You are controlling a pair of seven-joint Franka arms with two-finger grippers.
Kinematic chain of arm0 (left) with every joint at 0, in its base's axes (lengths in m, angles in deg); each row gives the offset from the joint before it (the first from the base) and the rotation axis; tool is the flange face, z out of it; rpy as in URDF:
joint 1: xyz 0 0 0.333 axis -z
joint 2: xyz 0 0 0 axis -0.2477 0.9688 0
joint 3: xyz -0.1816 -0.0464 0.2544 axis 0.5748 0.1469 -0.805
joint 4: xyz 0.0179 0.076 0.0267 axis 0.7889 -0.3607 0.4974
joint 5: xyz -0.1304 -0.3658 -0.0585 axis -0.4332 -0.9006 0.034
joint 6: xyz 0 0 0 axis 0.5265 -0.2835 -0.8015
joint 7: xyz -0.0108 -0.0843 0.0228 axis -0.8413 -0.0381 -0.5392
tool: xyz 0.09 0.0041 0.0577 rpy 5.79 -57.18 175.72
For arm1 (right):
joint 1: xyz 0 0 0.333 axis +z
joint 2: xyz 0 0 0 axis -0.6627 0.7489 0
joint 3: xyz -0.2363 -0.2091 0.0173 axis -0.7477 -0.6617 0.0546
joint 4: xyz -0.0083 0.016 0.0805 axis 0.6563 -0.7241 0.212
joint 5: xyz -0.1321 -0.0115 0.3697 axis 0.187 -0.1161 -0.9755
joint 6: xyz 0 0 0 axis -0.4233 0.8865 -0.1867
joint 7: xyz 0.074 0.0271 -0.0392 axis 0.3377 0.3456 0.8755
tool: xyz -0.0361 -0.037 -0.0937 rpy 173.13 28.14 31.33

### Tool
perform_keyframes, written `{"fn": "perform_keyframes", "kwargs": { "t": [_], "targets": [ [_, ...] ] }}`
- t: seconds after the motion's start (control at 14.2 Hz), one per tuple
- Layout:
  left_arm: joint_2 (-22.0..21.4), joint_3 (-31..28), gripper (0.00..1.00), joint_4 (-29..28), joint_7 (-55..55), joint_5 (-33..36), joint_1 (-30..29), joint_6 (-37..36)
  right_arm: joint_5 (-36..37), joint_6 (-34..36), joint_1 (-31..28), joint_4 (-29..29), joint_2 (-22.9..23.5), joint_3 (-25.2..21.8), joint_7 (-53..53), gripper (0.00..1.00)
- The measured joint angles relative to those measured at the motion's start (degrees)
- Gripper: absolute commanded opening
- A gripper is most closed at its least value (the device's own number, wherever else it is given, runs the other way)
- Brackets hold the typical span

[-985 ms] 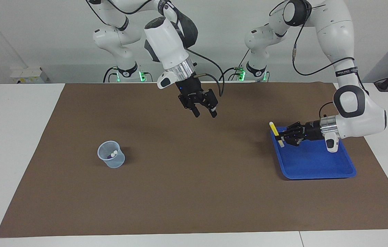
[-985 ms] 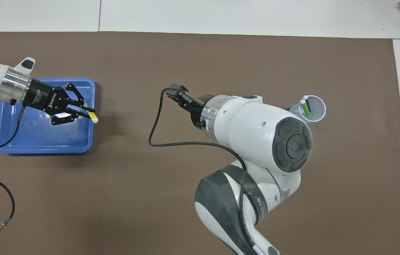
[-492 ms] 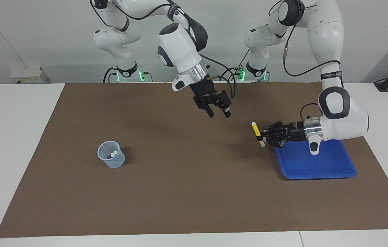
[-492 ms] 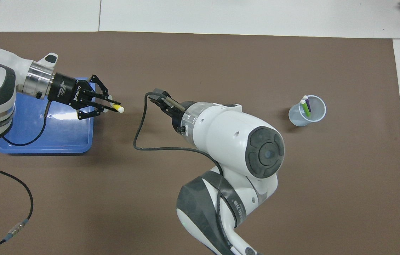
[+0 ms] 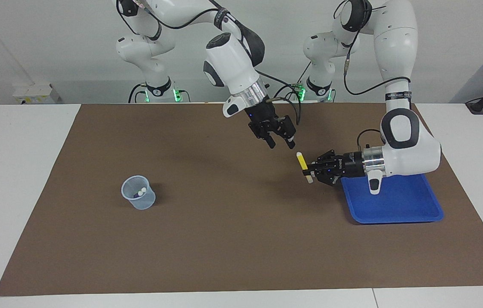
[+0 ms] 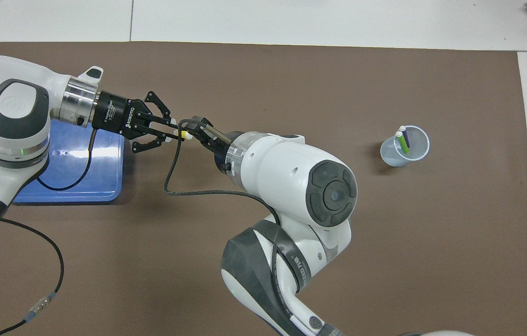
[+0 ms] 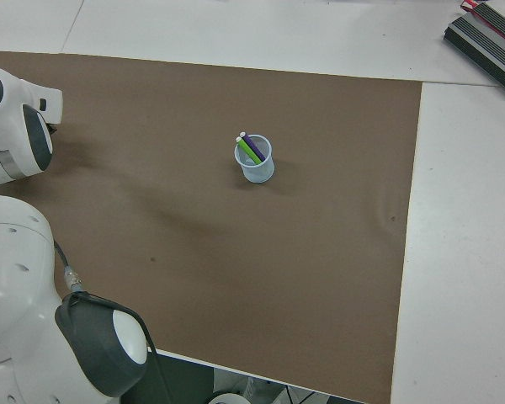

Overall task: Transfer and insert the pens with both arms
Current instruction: 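Grasp the yellow pen with the right gripper from the left gripper, then open the left gripper while the right gripper carries the pen away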

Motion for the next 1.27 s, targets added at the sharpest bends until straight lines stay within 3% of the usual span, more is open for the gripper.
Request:
{"fn": "perform_keyframes", "kwargs": {
  "t": [0.63, 1.13, 1.27],
  "targets": [
    [-1.34, 1.54, 0.00, -0.06, 3.76, -0.57, 2.33, 2.82, 0.00, 0.00, 0.02, 0.60, 0.78, -0.04, 3.39, 0.73],
    [-2.92, 1.59, 0.00, -1.10, 3.84, -0.57, 3.33, 2.84, 0.00, 0.00, -0.52, 0.61, 0.94, -0.22, 11.08, 0.41],
    [-3.44, 1.58, 0.00, -1.44, 3.88, -0.57, 3.34, 2.86, 0.00, 0.00, -0.53, 0.61, 0.99, -0.26, 11.91, 0.27]
  ]
}}
